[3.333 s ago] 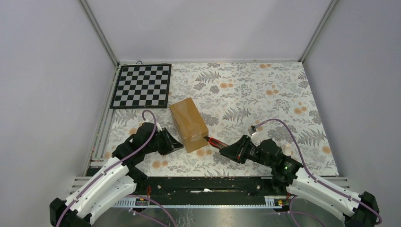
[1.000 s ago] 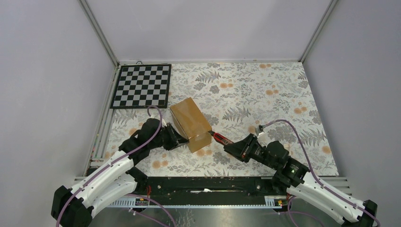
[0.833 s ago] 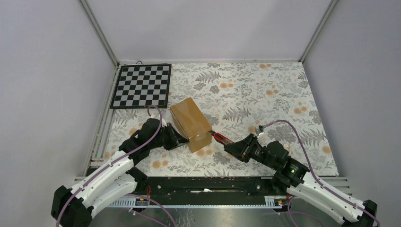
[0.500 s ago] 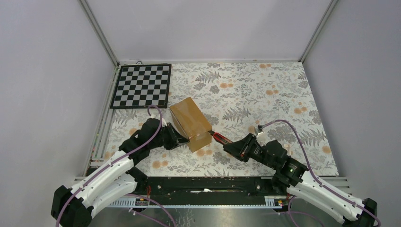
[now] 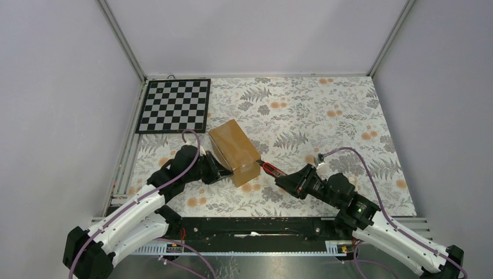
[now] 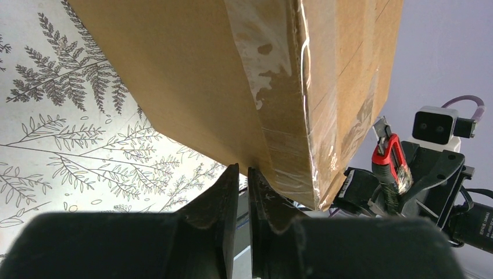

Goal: Unpack the express box
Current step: Cut the express box at the center of the board.

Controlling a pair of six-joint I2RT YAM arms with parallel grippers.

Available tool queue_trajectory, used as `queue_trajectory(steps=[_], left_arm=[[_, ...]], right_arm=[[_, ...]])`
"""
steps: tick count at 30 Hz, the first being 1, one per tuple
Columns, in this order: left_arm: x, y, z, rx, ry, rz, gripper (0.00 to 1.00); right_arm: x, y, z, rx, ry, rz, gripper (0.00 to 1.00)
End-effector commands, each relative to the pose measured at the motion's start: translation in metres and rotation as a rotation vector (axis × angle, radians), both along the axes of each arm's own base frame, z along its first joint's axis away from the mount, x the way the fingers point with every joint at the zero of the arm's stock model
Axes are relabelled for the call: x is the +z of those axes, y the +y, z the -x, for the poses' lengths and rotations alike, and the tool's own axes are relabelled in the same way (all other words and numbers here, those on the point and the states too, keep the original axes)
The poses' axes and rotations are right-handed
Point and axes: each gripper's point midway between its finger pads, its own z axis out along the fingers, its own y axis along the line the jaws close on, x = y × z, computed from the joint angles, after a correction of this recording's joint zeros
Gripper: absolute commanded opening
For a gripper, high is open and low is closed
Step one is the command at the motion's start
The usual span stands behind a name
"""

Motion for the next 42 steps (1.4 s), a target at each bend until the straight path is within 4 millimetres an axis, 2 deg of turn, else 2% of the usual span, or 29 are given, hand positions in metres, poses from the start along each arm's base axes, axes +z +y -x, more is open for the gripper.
queue_trajectory(steps=[1,42], left_arm=[[0.019,-0.009,-0.006,-0.016,-0.055,0.050,0.14],[0.020,-0.011,-0.005,-0.019,-0.061,0.058,0.11]], right_arm=[[0.021,0.001,-0.005,-0.019,-0.032,-0.052,0.00],[0.042,0.003,-0.003,-0.003,-0.084,-0.078,0.00]])
